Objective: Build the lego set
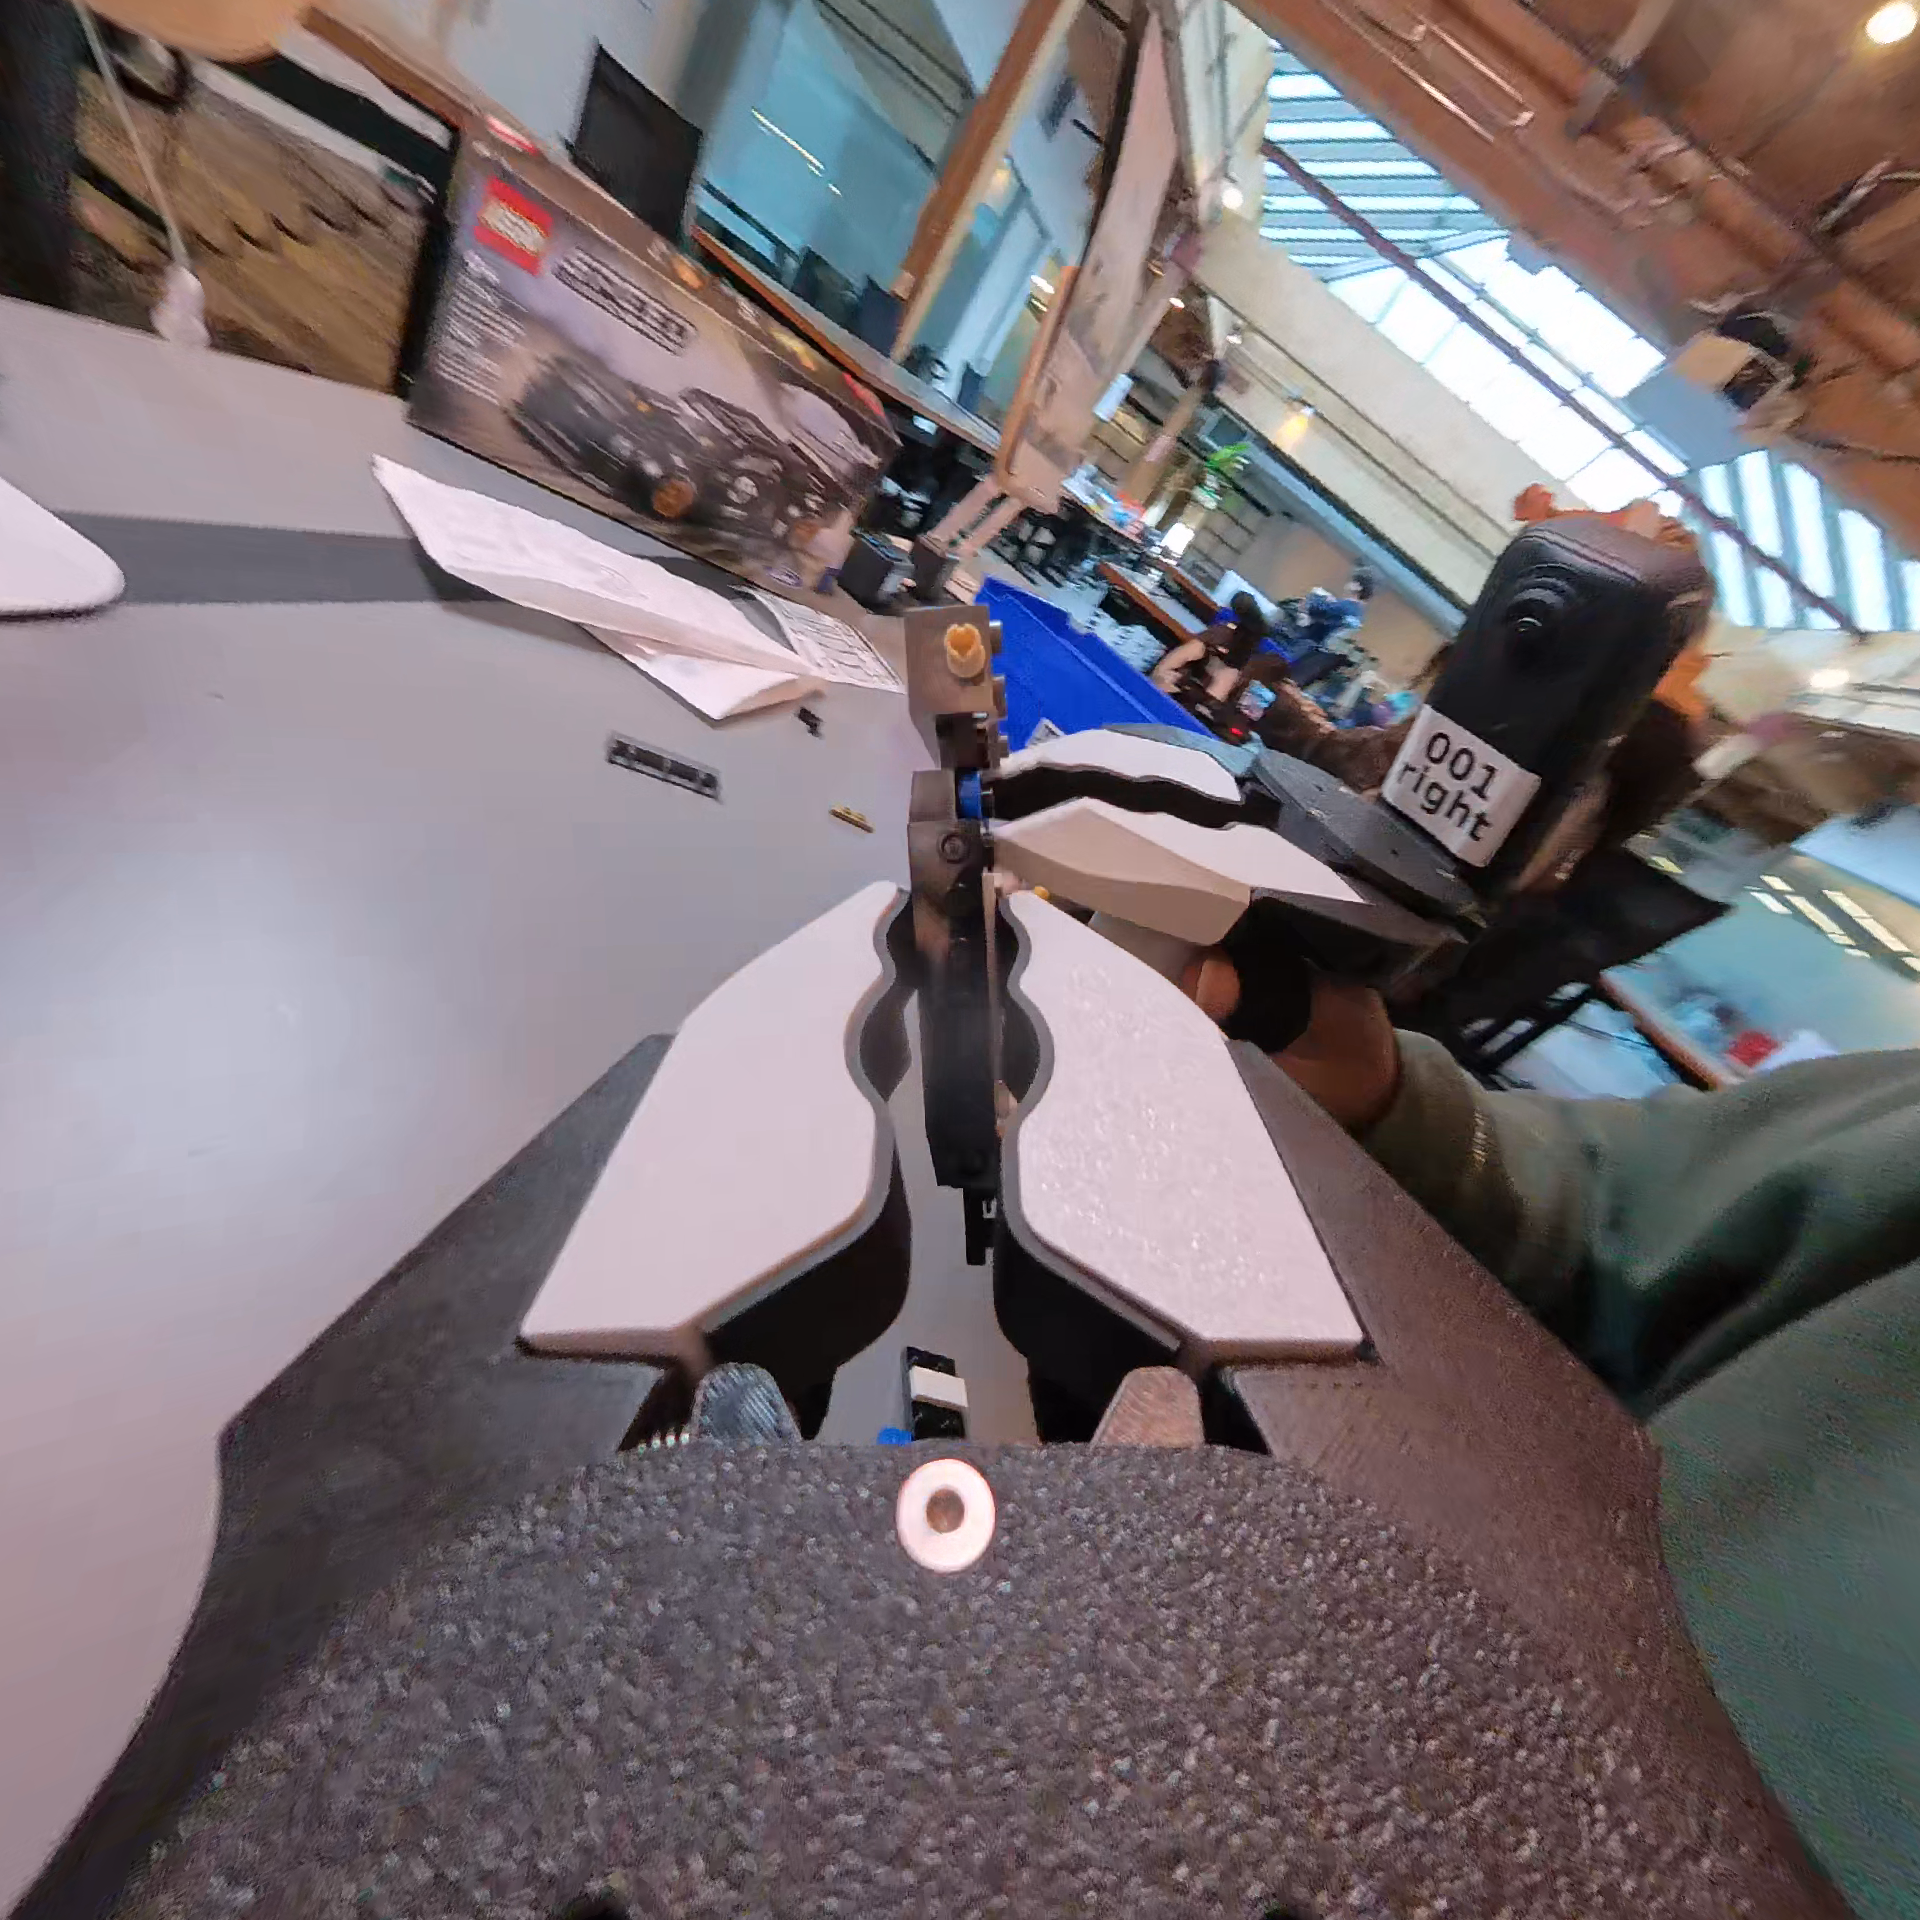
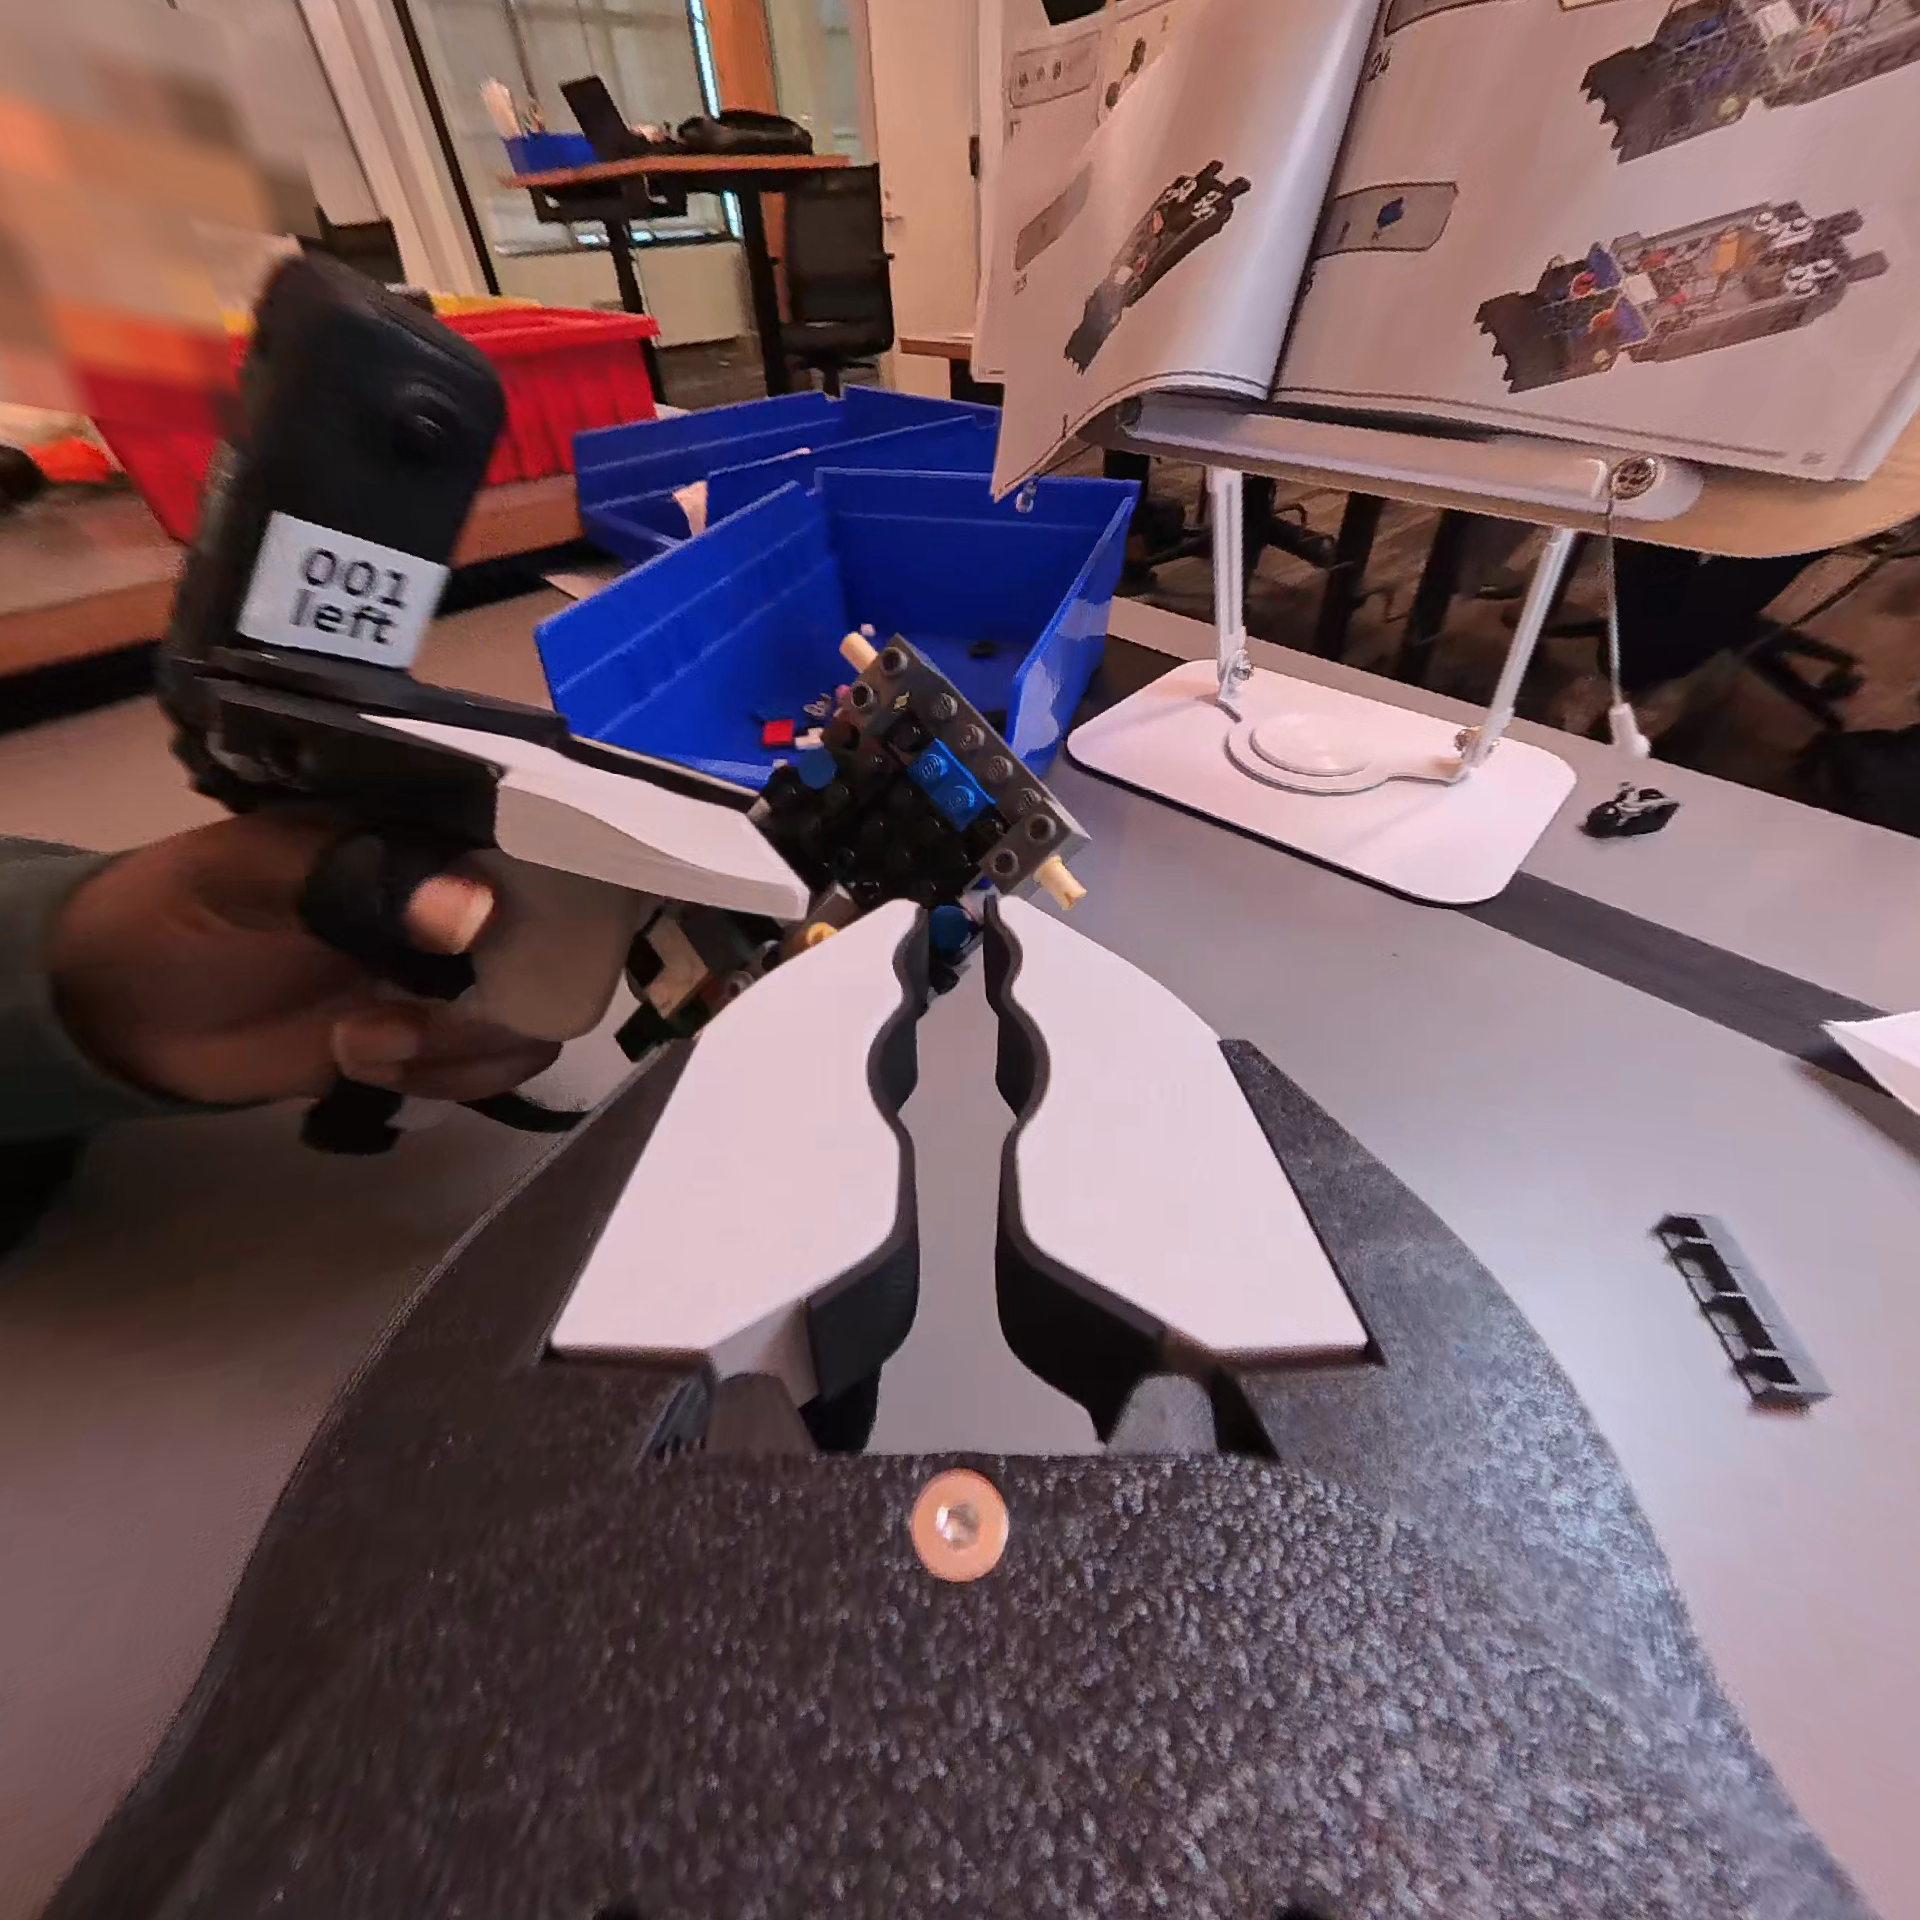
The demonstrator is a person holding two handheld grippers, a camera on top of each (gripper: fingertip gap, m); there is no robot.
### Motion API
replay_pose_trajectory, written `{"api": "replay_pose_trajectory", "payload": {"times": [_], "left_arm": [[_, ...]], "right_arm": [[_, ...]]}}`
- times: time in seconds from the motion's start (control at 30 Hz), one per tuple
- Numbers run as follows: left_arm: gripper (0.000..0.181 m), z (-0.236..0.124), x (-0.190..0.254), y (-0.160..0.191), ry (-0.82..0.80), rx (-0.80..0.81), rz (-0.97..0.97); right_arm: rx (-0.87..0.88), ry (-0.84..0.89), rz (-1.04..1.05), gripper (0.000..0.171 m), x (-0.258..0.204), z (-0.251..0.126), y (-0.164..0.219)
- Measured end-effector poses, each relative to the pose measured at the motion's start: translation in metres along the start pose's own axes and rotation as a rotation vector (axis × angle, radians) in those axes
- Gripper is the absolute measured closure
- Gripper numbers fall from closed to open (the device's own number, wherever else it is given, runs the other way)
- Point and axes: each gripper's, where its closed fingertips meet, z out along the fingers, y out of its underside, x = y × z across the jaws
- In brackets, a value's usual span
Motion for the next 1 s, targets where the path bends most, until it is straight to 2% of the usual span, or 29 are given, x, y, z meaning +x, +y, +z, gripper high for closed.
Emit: {"api": "replay_pose_trajectory", "payload": {"times": [0.1, 0.23, 0.5, 0.63, 0.83, 0.93, 1.0], "left_arm": [[0.168, -0.002, 0.003, -0.002, -0.060, 0.037, 0.053], [0.168, -0.005, 0.007, -0.004, -0.063, 0.075, 0.093], [0.168, -0.003, -0.001, -0.004, -0.154, 0.076, 0.166], [0.168, -0.003, -0.016, -0.006, -0.199, 0.071, 0.069], [0.168, 0.000, -0.026, 0.000, -0.183, 0.061, -0.010], [0.168, 0.002, -0.043, 0.011, -0.249, 0.015, -0.016], [0.168, 0.003, -0.046, 0.020, -0.193, 0.022, -0.139]], "right_arm": [[0.001, 0.021, -0.030, 0.162, -0.002, 0.001, 0.001], [0.020, 0.018, -0.037, 0.162, -0.006, 0.000, -0.003], [0.003, 0.066, -0.131, 0.164, -0.001, 0.006, 0.006], [-0.042, 0.057, -0.187, 0.165, -0.001, 0.013, 0.018], [-0.056, 0.057, -0.194, 0.166, 0.002, 0.014, 0.023], [-0.002, 0.026, -0.229, 0.166, -0.012, 0.012, 0.008], [0.004, 0.052, -0.299, 0.166, -0.014, 0.013, 0.006]]}}
